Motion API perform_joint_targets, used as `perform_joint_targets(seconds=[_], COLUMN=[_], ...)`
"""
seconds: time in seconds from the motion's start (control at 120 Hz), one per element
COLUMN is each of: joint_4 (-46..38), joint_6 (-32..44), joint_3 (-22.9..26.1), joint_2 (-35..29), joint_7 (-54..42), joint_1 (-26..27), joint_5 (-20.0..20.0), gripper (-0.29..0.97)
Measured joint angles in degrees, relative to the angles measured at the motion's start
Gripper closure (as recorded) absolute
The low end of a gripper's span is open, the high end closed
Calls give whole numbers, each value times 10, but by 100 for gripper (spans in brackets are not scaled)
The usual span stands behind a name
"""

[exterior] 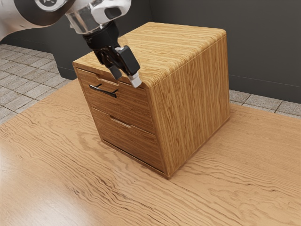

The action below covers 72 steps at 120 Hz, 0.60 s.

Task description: Pull the drawer handle with one arm to open the drawer

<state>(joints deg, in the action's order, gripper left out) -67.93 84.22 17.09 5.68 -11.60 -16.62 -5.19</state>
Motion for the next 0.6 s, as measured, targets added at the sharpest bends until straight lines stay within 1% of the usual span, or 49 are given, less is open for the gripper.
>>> perform_joint_targets(seconds=[0.075,0.158,0.225,0.267,0.292,0.342,0.375,0.408,0.442,0.5,0.6], joint_4=[-21,-62,-121,-148,-168,-234,-280,-313,-343,-370,-401], joint_6=[11,19,23,29,39,77,109,139,165,204,263], joint_3=[-2,-16,-20,-18,-16,-20,-27,-31,-37,-42,-44], joint_2=[-16,-40,-73,-103,-126,-179,-212,-237,-259,-279,-293], joint_7=[1,9,16,15,8,-16,-40,-66,-94,-145,-233], joint_1=[3,6,1,-4,3,42,53,58,60,63,63], joint_5=[3,-16,0,25,42,69,79,84,80,76,74], gripper=[2,2,2,2,2,2,2,2,2,2,2])
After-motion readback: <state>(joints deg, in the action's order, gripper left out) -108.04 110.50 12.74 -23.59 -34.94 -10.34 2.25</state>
